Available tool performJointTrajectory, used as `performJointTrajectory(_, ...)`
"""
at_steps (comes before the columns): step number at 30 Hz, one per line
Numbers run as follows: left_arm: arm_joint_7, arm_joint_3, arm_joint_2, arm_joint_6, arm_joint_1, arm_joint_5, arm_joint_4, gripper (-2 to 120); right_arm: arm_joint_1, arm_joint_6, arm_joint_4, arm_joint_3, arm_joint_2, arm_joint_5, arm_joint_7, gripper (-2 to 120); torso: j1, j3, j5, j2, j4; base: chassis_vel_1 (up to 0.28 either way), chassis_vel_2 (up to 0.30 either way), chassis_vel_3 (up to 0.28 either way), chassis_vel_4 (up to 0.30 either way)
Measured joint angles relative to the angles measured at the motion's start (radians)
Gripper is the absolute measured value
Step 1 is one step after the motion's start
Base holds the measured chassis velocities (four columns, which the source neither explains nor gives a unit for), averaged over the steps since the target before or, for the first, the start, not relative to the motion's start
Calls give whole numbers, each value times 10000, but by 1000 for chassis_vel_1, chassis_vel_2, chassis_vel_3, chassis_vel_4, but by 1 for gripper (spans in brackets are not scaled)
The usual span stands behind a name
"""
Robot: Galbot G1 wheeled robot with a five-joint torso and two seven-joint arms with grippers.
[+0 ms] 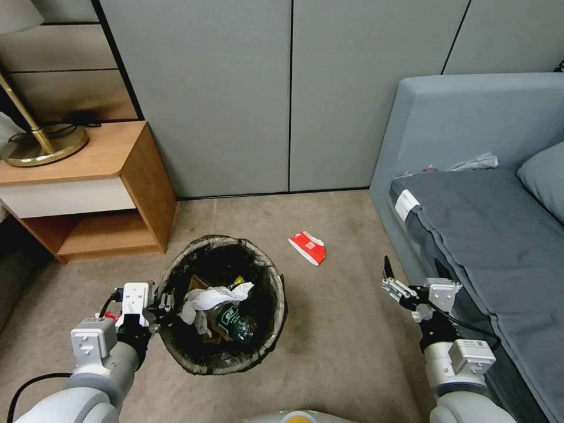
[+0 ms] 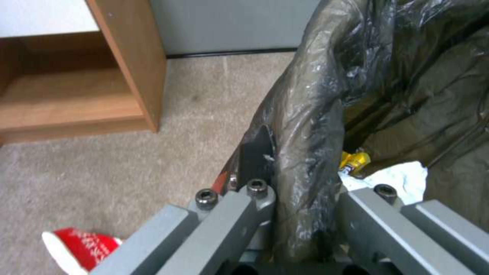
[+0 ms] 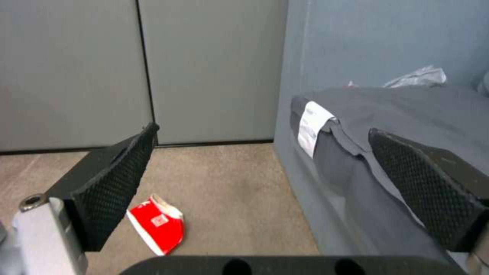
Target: Pick up the trash bin, then pick up the garbage from the floor and place it into the trash bin.
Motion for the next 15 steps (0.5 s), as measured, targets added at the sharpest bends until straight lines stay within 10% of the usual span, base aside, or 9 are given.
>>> performJointTrajectory(15,-10,-13,-23,0,12,-4,0,0,76,174,-168,-45,9,50,-22,100,1,0,0,-1,0,-106,108,107,-105)
